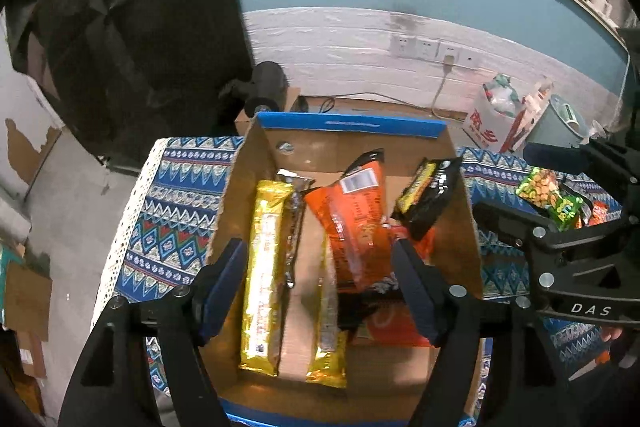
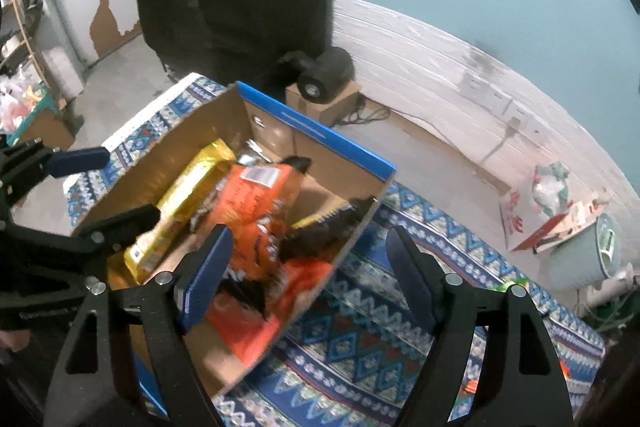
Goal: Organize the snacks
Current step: 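Move both tools from the box back to the remaining snacks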
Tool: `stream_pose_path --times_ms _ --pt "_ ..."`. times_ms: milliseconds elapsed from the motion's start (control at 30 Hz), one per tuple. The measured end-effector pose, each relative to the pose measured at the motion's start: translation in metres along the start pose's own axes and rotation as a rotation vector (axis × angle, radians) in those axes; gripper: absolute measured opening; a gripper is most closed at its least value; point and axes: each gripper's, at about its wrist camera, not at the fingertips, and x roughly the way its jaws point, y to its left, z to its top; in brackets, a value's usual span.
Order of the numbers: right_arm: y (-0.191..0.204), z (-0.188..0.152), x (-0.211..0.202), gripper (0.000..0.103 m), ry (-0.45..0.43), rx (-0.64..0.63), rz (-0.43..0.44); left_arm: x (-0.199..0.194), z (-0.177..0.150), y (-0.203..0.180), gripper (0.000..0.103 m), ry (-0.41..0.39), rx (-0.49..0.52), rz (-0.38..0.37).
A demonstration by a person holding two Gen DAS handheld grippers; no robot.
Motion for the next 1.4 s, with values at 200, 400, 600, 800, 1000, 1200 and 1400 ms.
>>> stream_pose_path --times_ms 200,400,600,800,1000,1200,1400 --pt "-0.027 -0.03 -0.01 0.078 0.025 0.026 -0.061 -0.001 0.001 -0.024 0.08 0.005 0.04 -0.021" --pt "-0.053 -0.057 -0.017 0.078 0.048 0.072 -0.088 -0.002 0.002 -0.058 0.08 0.017 0.091 -0.055" --pt "-0.078 -0.081 -0.031 0.078 0.052 0.1 -0.124 -0.001 0.0 -0.093 0.08 0.032 0.159 -0.075" --pt "-0.106 -0.104 -0.042 0.078 0.056 0.135 -0.155 0.002 -0.005 -0.128 0.08 0.044 0.238 -0.085" --pt "-0.141 -0.127 -0.047 0.078 0.095 0.154 -0.186 0.007 -0.006 -0.16 0.08 0.057 0.3 -0.097" --pt "-0.174 -0.147 -0.047 0.078 0.17 0.126 -0.184 0.016 -0.005 -0.19 0.08 0.082 0.337 -0.136" --pt "-0.201 -0.163 -0.037 0.078 0.238 0.081 -0.17 0.03 -0.011 -0.214 0.08 0.092 0.415 -0.143"
